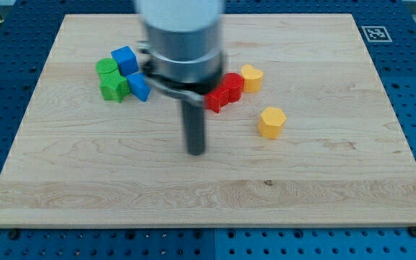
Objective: Move the yellow hexagon to the bottom of the red circle
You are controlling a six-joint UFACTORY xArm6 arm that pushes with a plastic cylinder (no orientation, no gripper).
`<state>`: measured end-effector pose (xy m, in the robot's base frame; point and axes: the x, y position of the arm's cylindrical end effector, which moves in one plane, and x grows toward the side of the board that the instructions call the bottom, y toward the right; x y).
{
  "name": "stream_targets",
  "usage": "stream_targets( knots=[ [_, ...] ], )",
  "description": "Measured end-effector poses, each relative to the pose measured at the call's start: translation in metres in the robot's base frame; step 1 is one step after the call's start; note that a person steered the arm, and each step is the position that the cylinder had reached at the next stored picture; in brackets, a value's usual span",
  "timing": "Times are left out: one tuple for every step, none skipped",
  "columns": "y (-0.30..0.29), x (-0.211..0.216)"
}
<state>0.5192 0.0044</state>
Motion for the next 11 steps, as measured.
stream_targets(
  knots=[
    [0.027, -0.025],
    [0.025, -0.030],
    [0.038, -0.011],
    [0.096, 0.008],
    [0.128, 0.008],
    [0.128, 0.006],
    [0.125, -0.012],
    [0.103, -0.026],
    [0.072, -0.041],
    [0.054, -0.050],
    [0.049, -0.048]
  ],
)
